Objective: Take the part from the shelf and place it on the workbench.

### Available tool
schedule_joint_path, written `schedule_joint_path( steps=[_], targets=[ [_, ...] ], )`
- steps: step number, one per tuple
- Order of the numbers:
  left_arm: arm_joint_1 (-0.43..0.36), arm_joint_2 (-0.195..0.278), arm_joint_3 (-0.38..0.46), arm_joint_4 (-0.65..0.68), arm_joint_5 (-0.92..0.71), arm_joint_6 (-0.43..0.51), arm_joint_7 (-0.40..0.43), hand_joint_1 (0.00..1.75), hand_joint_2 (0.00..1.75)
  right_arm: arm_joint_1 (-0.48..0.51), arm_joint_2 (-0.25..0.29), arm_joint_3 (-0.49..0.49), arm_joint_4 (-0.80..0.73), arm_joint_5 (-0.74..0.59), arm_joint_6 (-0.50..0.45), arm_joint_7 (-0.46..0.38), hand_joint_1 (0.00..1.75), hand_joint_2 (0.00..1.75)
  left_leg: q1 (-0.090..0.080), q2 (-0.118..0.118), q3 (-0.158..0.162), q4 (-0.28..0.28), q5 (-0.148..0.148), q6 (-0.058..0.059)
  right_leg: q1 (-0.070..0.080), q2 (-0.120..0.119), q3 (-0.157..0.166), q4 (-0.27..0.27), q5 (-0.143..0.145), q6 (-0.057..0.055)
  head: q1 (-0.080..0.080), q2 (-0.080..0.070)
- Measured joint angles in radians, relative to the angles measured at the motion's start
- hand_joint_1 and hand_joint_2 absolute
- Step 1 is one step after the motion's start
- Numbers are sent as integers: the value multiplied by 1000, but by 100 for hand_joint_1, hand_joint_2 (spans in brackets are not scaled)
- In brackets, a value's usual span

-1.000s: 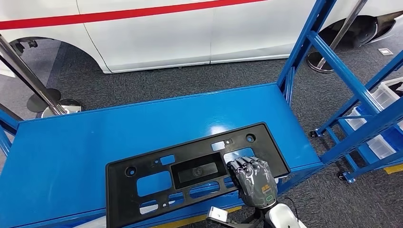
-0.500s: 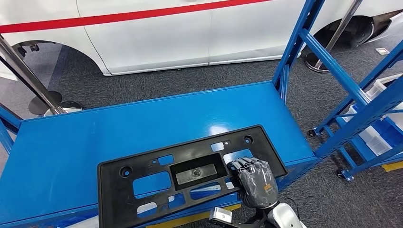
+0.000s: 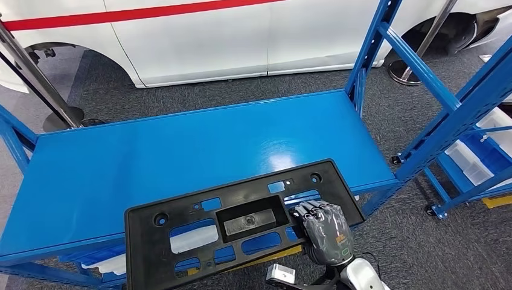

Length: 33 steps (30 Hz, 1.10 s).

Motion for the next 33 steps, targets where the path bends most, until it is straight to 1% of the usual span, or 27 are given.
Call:
schedule_joint_path(
  steps=[2,3,4,6,7,8,9,11,13,15,17,18,19,20,21,22,23,24,25,26,27,28,29,30,31,32,33],
  targets=[
    [-1,-1,0,0,-1,0,-1,0,175,-2,0,0,0,-7,2,-5,169,175,2,3,-14,-4,13,19,-2,1,-8,5,-5,11,0,0],
    [-1,-1,0,0,-2,0,-1,0,175,-4,0,1,0,-13,3,-7,169,175,2,5,-22,-6,23,30,-3,2,-16,24,-31,15,1,0],
    [-2,-1,0,0,-2,0,-1,0,175,-7,1,2,1,-20,5,-10,169,175,3,9,-31,-7,33,40,-4,3,-29,62,-73,18,1,0],
    [-5,-2,0,0,-2,-1,-1,0,175,-21,4,6,7,-37,12,-15,169,175,-3,14,-54,-4,51,50,-3,4,-62,181,-161,21,1,0],
    [-7,-2,0,0,-2,-2,-1,0,175,-30,8,8,11,-44,16,-17,169,175,-6,16,-66,-1,60,51,-3,4,-72,236,-182,22,1,0],
    [-9,-2,0,0,-2,-3,-1,0,175,-38,11,10,16,-50,19,-18,169,175,-9,18,-78,2,68,52,-2,4,-71,268,-179,21,1,0],
    [-11,-2,0,-1,-2,-3,-1,0,175,-45,15,12,21,-54,21,-19,169,175,-12,18,-90,6,74,53,-1,4,-54,267,-158,17,1,0],
    [-14,-3,0,-1,-1,-4,-1,0,175,-58,23,16,30,-59,24,-22,169,175,-17,17,-110,15,85,52,4,5,30,164,-106,3,1,0],
    [-17,-6,0,-1,-1,-4,1,0,175,-72,32,20,40,-67,27,-25,169,175,-20,16,-123,22,95,46,11,6,115,33,-97,-14,0,0],
    [-19,-7,0,-1,-1,-3,4,0,175,-87,44,23,51,-77,30,-26,169,175,-21,16,-129,21,109,36,17,6,140,-19,-105,-25,0,0],
    [-21,-6,0,-1,-1,-3,7,0,175,-100,57,26,62,-81,31,-27,169,175,-22,15,-136,20,112,24,12,3,132,-34,-89,-35,1,0],
    [-22,-5,0,-1,-2,-3,9,0,175,-106,63,27,67,-82,31,-28,169,175,-23,13,-143,31,94,18,8,1,124,-42,-79,-41,1,0],
    [-23,-4,0,-1,-2,-3,9,0,175,-110,69,29,72,-83,32,-29,169,175,-23,12,-152,57,60,13,4,-2,112,-47,-66,-46,0,0],
    [-24,-4,0,-1,-2,-3,9,0,175,-113,74,29,77,-85,32,-29,169,175,-20,10,-162,100,11,7,3,-4,99,-49,-54,-50,0,0],
    [-26,-3,0,-1,-2,-3,9,0,175,-114,79,30,82,-86,32,-30,169,175,-18,10,-169,156,-37,3,4,-5,84,-48,-43,-52,0,0],
    [-27,-3,0,-1,-2,-2,9,0,175,-115,82,31,87,-87,32,-31,169,175,-16,10,-172,214,-70,-2,4,-6,68,-46,-32,-50,0,0],
    [-27,-2,0,-1,-3,-2,11,0,175,-116,85,33,92,-88,32,-31,169,175,-13,10,-167,259,-81,-7,4,-7,51,-42,-21,-49,0,0],
    [-27,-2,0,-1,-4,0,13,0,175,-117,87,35,97,-88,31,-32,169,175,-10,10,-153,277,-67,-10,3,-7,33,-37,-11,-46,0,0],
    [-26,-2,0,-1,-6,1,16,0,175,-117,88,36,101,-88,31,-33,169,175,-6,10,-125,260,-35,-14,2,-7,14,-30,-1,-42,0,0],
    [-23,-2,0,-1,-8,2,20,0,175,-118,89,38,104,-88,31,-33,169,175,0,10,-87,213,-2,-18,0,-7,-5,-21,7,-37,0,0],
    [-19,-2,0,-1,-10,3,23,0,175,-118,90,38,106,-88,31,-33,169,175,5,7,-44,147,10,-23,0,-6,-23,-12,15,-31,0,0],
    [-13,-3,0,-1,-12,3,25,0,175,-118,91,38,107,-88,30,-33,169,175,7,4,-2,77,6,-24,1,-4,-37,-3,23,-24,0,0],
    [-8,-3,0,-1,-13,3,26,0,175,-119,92,38,107,-88,30,-33,169,175,7,1,23,25,-9,-22,3,-3,-47,3,33,-19,0,0],
    [-4,-3,0,-1,-14,4,26,0,175,-120,93,39,108,-88,30,-33,169,175,5,-1,35,-4,-24,-16,6,-2,-52,4,44,-14,0,0],
    [-3,-3,0,-1,-15,4,27,0,175,-121,93,39,109,-88,29,-33,169,175,4,-1,34,-14,-24,-5,7,-1,-54,1,56,-10,1,0],
    [-3,-4,0,-1,-16,4,26,0,175,-121,93,39,111,-88,29,-34,169,175,4,1,24,-12,-16,6,6,-1,-57,0,62,-5,1,0],
    [-4,-4,0,-1,-17,4,26,0,175,-122,94,39,112,-88,29,-34,169,175,4,4,15,-11,-5,17,4,0,-62,5,50,-1,1,0]
  ],
)
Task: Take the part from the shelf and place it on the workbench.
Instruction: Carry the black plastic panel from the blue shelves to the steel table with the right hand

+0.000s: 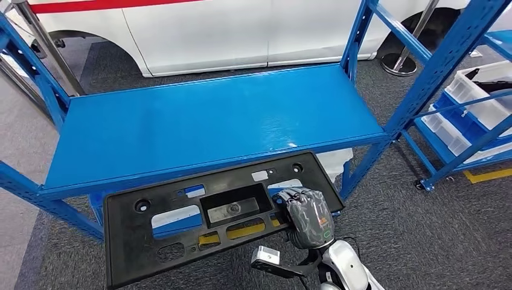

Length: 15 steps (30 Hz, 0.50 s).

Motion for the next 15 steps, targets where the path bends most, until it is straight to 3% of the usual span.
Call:
schedule_joint_path(
  steps=[1,2,4,5,7,9,11,13,15],
  targets=[
    [-2,0,0,0,-1,0,0,0,175,0,0,0,2,0,0,0,169,175,-1,3,-12,-1,13,11,-2,1,-8,21,-32,4,0,0],
    [-4,0,0,0,-3,-1,0,0,175,0,0,0,4,0,0,0,169,175,-2,7,-27,-1,26,19,-4,1,-20,63,-83,7,1,0],
    [-7,0,0,0,-5,-2,-2,0,175,0,1,1,8,0,0,0,169,175,-9,10,-57,2,50,28,-4,2,-43,187,-179,10,1,0],
    [-9,0,0,0,-5,-3,-2,0,175,0,1,1,10,0,0,0,169,175,-13,12,-73,4,62,29,-4,2,-48,245,-196,9,1,0],
    [-14,0,0,0,-5,-3,-4,0,175,0,1,1,15,0,-1,0,169,175,-22,13,-105,12,83,31,-1,2,-20,279,-163,1,1,0],
    [-19,0,0,0,-6,-5,-5,0,175,-1,1,1,19,0,-1,1,169,175,-30,13,-131,18,100,32,8,3,73,180,-122,-20,0,0],
    [-22,-2,0,0,-6,-7,-6,0,175,-4,3,1,20,1,-1,1,169,175,-35,12,-145,21,114,28,16,3,176,30,-140,-41,0,0],
    [-23,-2,0,0,-6,-7,-6,0,175,-9,7,1,22,1,0,2,169,175,-34,13,-151,20,130,19,22,3,216,-42,-159,-49,0,0],
    [-23,-1,0,0,-6,-7,-7,0,175,-16,17,1,29,2,4,5,169,175,-34,13,-160,22,132,7,18,0,206,-60,-139,-55,1,0]
  ],
)
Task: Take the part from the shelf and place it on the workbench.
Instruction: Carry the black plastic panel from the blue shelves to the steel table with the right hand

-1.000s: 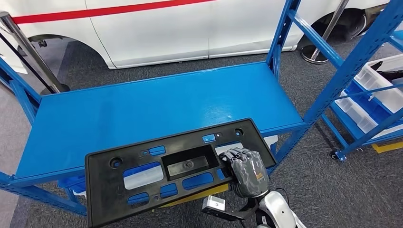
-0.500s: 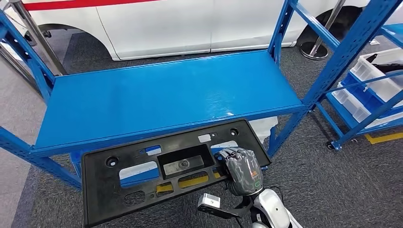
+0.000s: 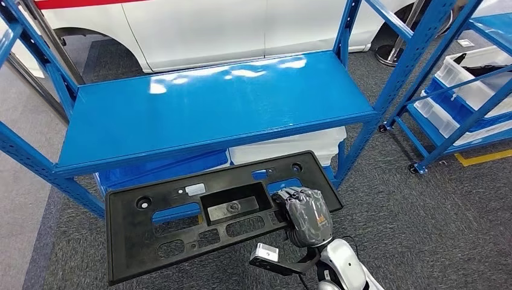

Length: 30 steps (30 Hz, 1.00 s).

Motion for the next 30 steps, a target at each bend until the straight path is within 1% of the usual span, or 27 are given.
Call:
schedule_joint_path(
  steps=[1,2,4,5,6,7,8,9,10,11,12,13,15,16,17,18,19,20,21,22,23,24,25,26,27,28,30],
  targets=[
    [0,1,0,0,0,-1,-3,0,175,-5,9,0,6,1,3,2,169,175,0,-1,-7,14,-22,-6,-4,-2,-10,-8,14,-5,0,0],
    [-1,2,0,0,0,-3,-8,0,175,-10,21,0,14,2,7,3,169,175,1,-3,-16,43,-61,-13,-8,-4,-24,-14,29,-9,0,0],
    [-1,8,0,0,0,-14,-19,0,175,-24,48,0,35,3,16,4,169,175,10,-6,-30,145,-159,-27,-7,-4,-57,-12,56,-13,-1,0],
    [-1,11,0,0,1,-19,-22,0,175,-33,61,0,50,4,20,5,169,175,13,-6,-31,201,-188,-33,-6,-5,-75,-9,68,-11,-1,0],
    [-2,13,0,0,2,-22,-20,0,175,-41,74,0,66,4,23,5,169,175,17,-6,-24,239,-192,-39,-7,-5,-96,-3,79,-9,-1,0],
    [-1,14,0,0,2,-24,-16,0,175,-47,85,0,81,4,26,5,169,175,22,-5,-7,250,-174,-45,-8,-6,-117,5,89,-6,-1,0],
    [0,15,0,0,2,-23,-8,0,175,-52,95,0,94,4,28,5,169,175,28,-5,23,226,-142,-50,-10,-6,-139,15,99,-2,-1,0],
    [2,14,0,0,1,-22,0,0,175,-55,104,0,103,4,29,4,169,175,35,-6,63,174,-116,-56,-11,-7,-160,26,107,3,-1,0],
    [6,14,0,0,0,-21,7,0,175,-58,112,0,111,4,29,4,169,175,38,-9,106,106,-111,-60,-11,-6,-179,38,116,9,-1,0],
    [12,13,0,0,-1,-19,12,0,175,-61,119,0,118,4,29,4,169,175,40,-12,142,43,-119,-58,-10,-5,-194,47,125,14,-1,0],
    [16,13,0,0,-1,-17,14,0,175,-63,124,0,124,4,29,3,169,175,39,-15,162,0,-134,-54,-9,-5,-204,52,135,19,-1,0],
    [19,12,0,0,-1,-15,15,0,175,-65,129,0,129,5,29,2,169,175,36,-17,169,-21,-143,-46,-8,-4,-209,52,147,23,-1,0],
    [18,11,0,0,-1,-14,16,0,175,-68,135,0,139,6,29,0,169,175,36,-13,154,-24,-128,-24,-9,-3,-215,46,161,33,0,0],
    [17,10,0,0,-1,-14,16,0,175,-69,137,0,143,6,29,0,169,175,37,-10,143,-24,-115,-11,-11,-1,-222,56,143,38,0,0],
    [15,10,0,0,0,-15,16,0,175,-69,138,0,147,6,29,-1,169,175,37,-6,131,-25,-102,0,-12,1,-233,83,106,42,1,0],
    [13,10,0,0,0,-16,17,0,175,-70,138,0,151,6,29,-1,169,175,36,-3,117,-25,-90,7,-15,2,-246,130,53,45,1,0],
    [12,10,0,0,0,-16,16,0,175,-70,139,0,155,6,29,-1,169,175,34,-2,104,-24,-78,11,-15,2,-259,194,2,47,1,0],
    [10,10,0,0,0,-16,16,0,175,-70,139,0,159,6,30,-2,169,175,31,0,89,-21,-67,12,-15,2,-268,259,-32,48,1,0],
    [7,10,0,0,1,-17,16,0,175,-70,139,0,163,6,30,-1,169,175,28,1,74,-17,-56,13,-15,2,-269,309,-41,48,1,0],
    [4,10,0,0,2,-17,16,0,175,-70,139,0,167,7,30,-2,169,175,26,1,58,-12,-47,13,-15,2,-257,330,-30,47,1,0],
    [2,11,0,0,4,-17,17,0,175,-70,140,0,169,7,31,-2,169,175,24,1,42,-8,-38,12,-14,2,-226,313,-5,43,0,0],
    [-1,10,0,0,6,-18,18,0,175,-70,140,0,171,8,32,-2,169,175,22,1,29,-4,-30,11,-13,3,-177,260,17,37,0,0],
    [-3,10,0,-1,8,-19,19,0,175,-71,141,0,172,9,34,-2,169,175,20,0,18,-2,-23,9,-11,4,-122,188,23,30,0,0],
    [-5,10,0,-1,10,-20,21,0,175,-72,142,0,173,10,34,-3,169,175,19,0,11,0,-16,5,-8,4,-72,115,18,24,0,0],
    [-6,9,0,-1,10,-21,22,0,175,-74,144,0,173,11,35,-3,169,175,18,0,7,0,-9,0,-4,5,-39,61,9,20,0,0],
    [-6,9,0,-1,11,-21,23,0,175,-76,146,0,173,11,35,-4,169,175,18,1,3,-2,-2,-5,-1,5,-24,32,0,17,0,0],
    [-7,9,1,-1,12,-23,23,0,175,-78,148,-1,174,12,37,-4,169,175,18,1,-2,-3,4,-16,-1,3,-25,12,7,13,0,0]
  ],
)
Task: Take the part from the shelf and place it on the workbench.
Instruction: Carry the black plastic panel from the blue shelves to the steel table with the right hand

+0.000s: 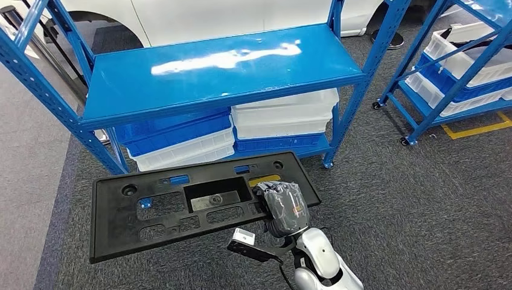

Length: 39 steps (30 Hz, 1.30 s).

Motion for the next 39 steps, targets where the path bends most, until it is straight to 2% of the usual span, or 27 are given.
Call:
schedule_joint_path(
  steps=[2,3,5,6,7,8,10,12,13,15,17,19,20,21,22,23,24,26,28,29,30,32,34,36,37,38,39],
  targets=[
    [-1,0,1,0,5,-4,0,0,175,-2,2,-1,0,0,6,1,169,175,0,-3,-15,31,-35,-9,-6,-6,-8,-12,13,-11,-1,0],
    [-3,0,1,0,8,-7,0,0,175,-3,4,-2,1,-1,9,2,169,175,0,-5,-28,74,-72,-14,-8,-11,-14,-15,21,-16,-1,0],
    [-7,0,4,0,13,-10,4,0,175,-4,5,-3,2,-4,14,5,169,175,0,-8,-56,197,-151,-21,-5,-19,-31,-13,32,-20,-2,0],
    [-9,-1,5,0,14,-10,7,0,175,-4,6,-4,3,-5,16,6,169,175,1,-8,-59,246,-173,-25,-4,-26,-40,-9,36,-20,-2,0],
    [-9,-1,6,0,15,-9,11,0,175,-4,6,-5,5,-6,18,7,169,175,2,-7,-47,262,-173,-28,-3,-33,-49,-3,38,-20,-2,0],
    [-8,-2,6,0,14,-8,17,0,175,-4,6,-6,6,-7,20,7,169,175,4,-5,-19,239,-156,-30,-3,-40,-57,4,39,-19,-2,0],
    [-1,-4,6,0,10,-6,28,0,175,-5,8,-9,7,-8,25,6,169,175,8,17,55,122,-109,-31,-2,-53,-70,18,39,-15,-2,0],
    [7,-4,6,0,7,-5,34,0,175,-7,10,-11,7,-8,27,5,169,175,3,46,97,33,-90,-23,2,-68,-82,29,41,-7,-1,0],
    [10,-4,6,0,7,-5,34,0,175,-8,11,-12,8,-9,27,5,169,175,-1,52,100,16,-92,-18,4,-76,-86,31,45,-2,-1,0],
    [10,-4,6,0,7,-5,35,0,175,-11,12,-12,8,-9,27,5,169,175,1,35,97,0,-88,-7,5,-89,-91,33,48,7,0,0],
    [9,-6,6,0,8,-6,35,0,175,-15,13,-13,9,-10,28,3,169,175,9,14,95,-16,-80,8,1,-59,-105,62,22,19,0,0],
    [7,-8,7,0,8,-6,34,0,175,-16,13,-13,9,-10,28,0,169,175,13,-3,88,-20,-72,23,-6,-14,-146,160,-38,29,0,0],
    [6,-9,7,0,9,-6,33,0,175,-14,10,-13,8,-10,27,-4,169,175,13,-12,83,-18,-69,27,-8,-4,-173,226,-68,32,0,0],
    [6,-10,7,0,8,-6,31,0,175,-9,5,-13,5,-10,25,-8,169,175,13,-22,79,-15,-67,29,-10,-1,-194,278,-84,35,0,0],
    [6,-12,7,0,8,-5,28,0,175,-1,-4,-12,-3,-10,22,-11,169,175,13,-34,76,-11,-66,30,-12,0,-201,300,-83,36,0,0],
    [6,-14,7,0,7,-3,24,0,175,8,-16,-11,-15,-11,18,-15,169,175,13,-48,73,-6,-66,30,-13,2,-191,286,-63,37,0,0],
    [5,-17,7,0,6,1,21,0,175,17,-31,-9,-30,-13,13,-16,169,175,14,-62,72,-1,-67,28,-15,10,-162,233,-29,35,0,0],
    [4,-22,8,0,6,8,16,0,175,29,-58,-2,-58,-19,4,-15,169,175,15,-86,67,9,-71,22,-18,47,-102,109,26,31,0,0],
    [2,-24,8,0,6,11,14,0,175,34,-81,6,-79,-25,-3,-13,169,175,16,-103,54,16,-70,12,-18,74,-79,52,32,27,0,0],
    [1,-25,9,-1,7,12,13,0,175,36,-90,10,-89,-27,-5,-11,169,175,17,-113,47,16,-67,6,-18,74,-77,47,29,26,0,0],
    [1,-25,9,-1,7,12,13,0,175,37,-96,12,-95,-29,-6,-9,169,175,17,-121,42,15,-65,0,-19,64,-76,43,28,23,0,0],
    [1,-25,11,-1,8,12,12,0,175,37,-104,18,-105,-33,-7,-5,169,175,14,-99,35,30,-81,-10,-23,42,-73,33,33,14,-2,0],
    [0,-23,14,-2,9,12,11,0,175,37,-111,24,-114,-38,-10,-3,169,175,10,-53,8,115,-141,-18,-23,15,-72,26,36,4,-5,0],
    [-4,-21,17,-2,9,12,9,0,175,40,-121,30,-119,-41,-13,0,169,175,10,-35,-31,243,-208,-25,-20,-15,-75,27,37,0,-6,0],
    [-5,-20,19,-3,9,11,9,0,175,42,-126,32,-121,-42,-14,0,169,175,10,-32,-35,277,-219,-27,-20,-31,-77,28,37,0,-6,0],
    [-5,-20,20,-3,8,11,8,0,175,46,-132,33,-124,-43,-15,1,169,175,10,-28,-22,276,-210,-28,-19,-46,-78,30,37,0,-6,0],
    [-4,-20,20,-3,7,11,9,0,175,49,-136,35,-128,-43,-16,2,169,175,12,-19,8,232,-183,-29,-19,-59,-79,32,37,0,-6,0]
  ],
)
